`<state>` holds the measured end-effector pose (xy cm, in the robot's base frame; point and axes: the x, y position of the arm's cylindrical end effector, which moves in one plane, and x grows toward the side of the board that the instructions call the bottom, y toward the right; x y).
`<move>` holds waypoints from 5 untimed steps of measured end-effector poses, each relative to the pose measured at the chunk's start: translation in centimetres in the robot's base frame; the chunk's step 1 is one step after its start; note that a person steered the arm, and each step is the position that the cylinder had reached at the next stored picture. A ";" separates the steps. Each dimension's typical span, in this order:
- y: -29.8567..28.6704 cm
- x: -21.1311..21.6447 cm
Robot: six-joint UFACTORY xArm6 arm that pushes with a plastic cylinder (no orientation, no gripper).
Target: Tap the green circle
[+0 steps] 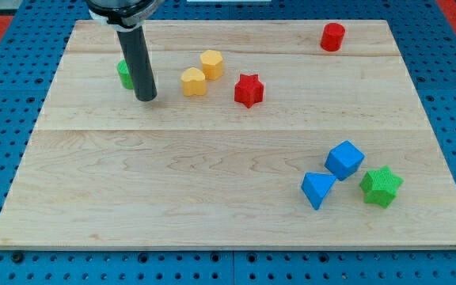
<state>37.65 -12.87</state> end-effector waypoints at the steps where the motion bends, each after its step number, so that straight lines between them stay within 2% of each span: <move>1: 5.4 3.2; 2: 18.4 3.8; 3: 28.0 -2.7; 4: 31.0 -7.8; 5: 22.8 -1.1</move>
<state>36.52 9.90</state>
